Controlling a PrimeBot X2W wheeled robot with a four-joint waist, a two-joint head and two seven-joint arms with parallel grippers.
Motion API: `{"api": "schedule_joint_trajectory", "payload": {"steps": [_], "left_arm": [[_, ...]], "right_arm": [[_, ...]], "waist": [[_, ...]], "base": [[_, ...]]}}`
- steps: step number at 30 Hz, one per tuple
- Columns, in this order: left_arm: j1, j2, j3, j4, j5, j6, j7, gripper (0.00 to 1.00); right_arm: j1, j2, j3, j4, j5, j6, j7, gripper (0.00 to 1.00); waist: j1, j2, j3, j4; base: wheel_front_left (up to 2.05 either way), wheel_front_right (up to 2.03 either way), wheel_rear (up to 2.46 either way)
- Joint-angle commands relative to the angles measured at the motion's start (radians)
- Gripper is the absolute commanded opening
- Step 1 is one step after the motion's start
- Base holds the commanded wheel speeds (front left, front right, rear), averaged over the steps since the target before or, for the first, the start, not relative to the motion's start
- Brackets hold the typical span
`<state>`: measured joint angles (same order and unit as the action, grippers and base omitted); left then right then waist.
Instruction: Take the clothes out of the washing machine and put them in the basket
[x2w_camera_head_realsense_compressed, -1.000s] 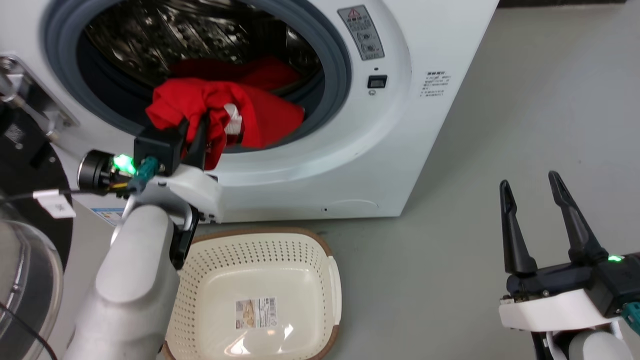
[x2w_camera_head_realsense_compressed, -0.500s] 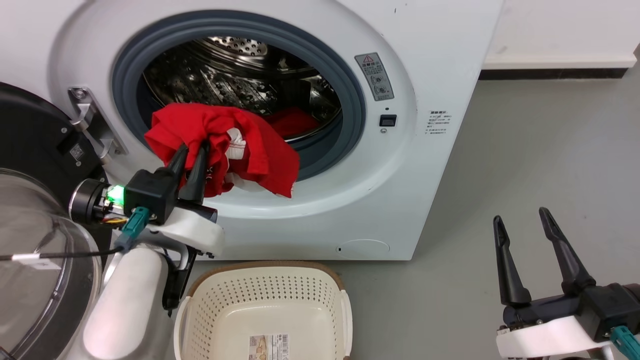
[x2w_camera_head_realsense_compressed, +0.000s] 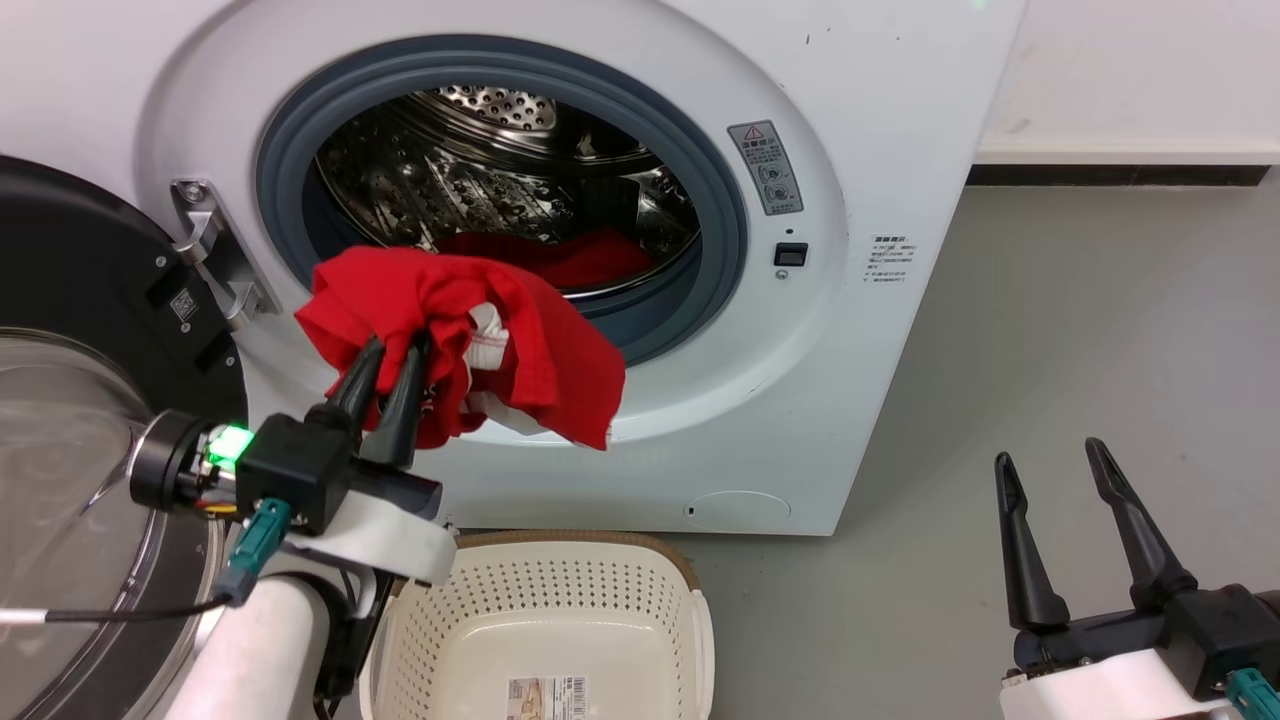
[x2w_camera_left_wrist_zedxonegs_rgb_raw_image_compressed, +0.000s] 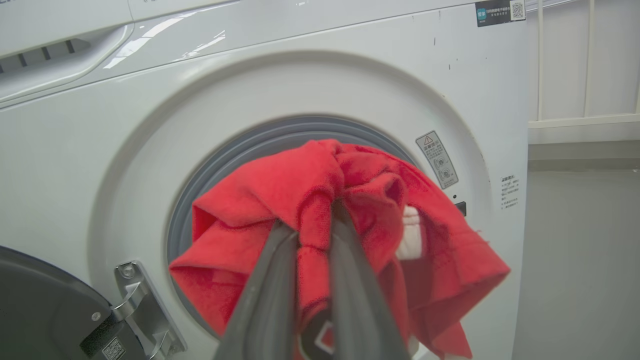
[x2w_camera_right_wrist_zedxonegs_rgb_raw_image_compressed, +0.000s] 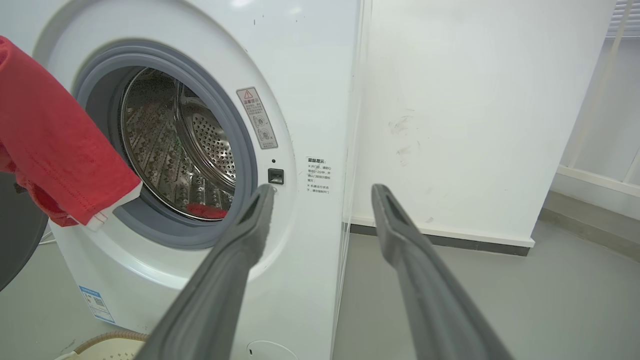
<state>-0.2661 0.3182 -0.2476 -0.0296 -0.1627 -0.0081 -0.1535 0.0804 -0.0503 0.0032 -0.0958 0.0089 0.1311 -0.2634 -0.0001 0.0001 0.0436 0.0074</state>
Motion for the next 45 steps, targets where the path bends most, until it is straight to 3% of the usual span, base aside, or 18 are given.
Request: {"api": "schedule_joint_trajectory", "payload": {"steps": [1, 8, 17, 25, 27, 34, 45], "left_arm": [[0.022, 0.005, -0.002, -0.019, 0.004, 0.006, 0.003, 0.00], [0.115, 0.000, -0.050, -0.032, -0.005, -0.007, 0.025, 0.00], [0.147, -0.028, -0.097, 0.083, -0.022, -0.025, -0.007, 0.00], [0.062, -0.066, -0.133, 0.321, -0.025, -0.050, -0.065, 0.00], [0.017, -0.060, -0.159, 0.402, 0.018, -0.048, -0.078, 0.00], [-0.156, -0.114, -0.162, 0.691, 0.019, -0.068, -0.108, 0.00], [-0.423, -0.156, -0.194, 1.025, 0.053, -0.089, -0.113, 0.00]], "right_arm": [[0.004, 0.000, -0.003, -0.001, 0.001, -0.001, -0.002, 1.00], [-0.023, 0.000, -0.009, -0.010, 0.002, -0.001, -0.002, 1.00], [-0.077, 0.000, -0.021, -0.023, -0.013, -0.001, -0.002, 1.00], [-0.173, 0.000, -0.027, -0.048, -0.025, -0.001, -0.002, 1.00], [-0.196, 0.000, -0.031, -0.055, -0.029, -0.001, -0.002, 1.00], [-0.277, 0.001, -0.043, -0.082, -0.032, -0.001, -0.002, 1.00], [-0.365, 0.001, -0.059, -0.114, -0.014, -0.001, -0.002, 1.00]], "waist": [[0.0001, -0.0001, 0.004, 0.003], [0.0001, -0.0001, 0.047, 0.007], [0.0001, -0.0001, 0.153, 0.007], [0.0001, -0.0001, 0.332, -0.017], [0.0001, -0.0001, 0.381, -0.024], [0.0001, -0.0001, 0.549, -0.065], [0.0001, -0.0001, 0.744, -0.089]], "base": [[0.00, 0.00, 0.00], [0.00, 0.00, 0.00], [0.00, 0.00, 0.00], [0.00, 0.00, 0.00], [0.00, 0.00, 0.00], [0.00, 0.00, 0.00], [0.00, 0.00, 0.00]]}}
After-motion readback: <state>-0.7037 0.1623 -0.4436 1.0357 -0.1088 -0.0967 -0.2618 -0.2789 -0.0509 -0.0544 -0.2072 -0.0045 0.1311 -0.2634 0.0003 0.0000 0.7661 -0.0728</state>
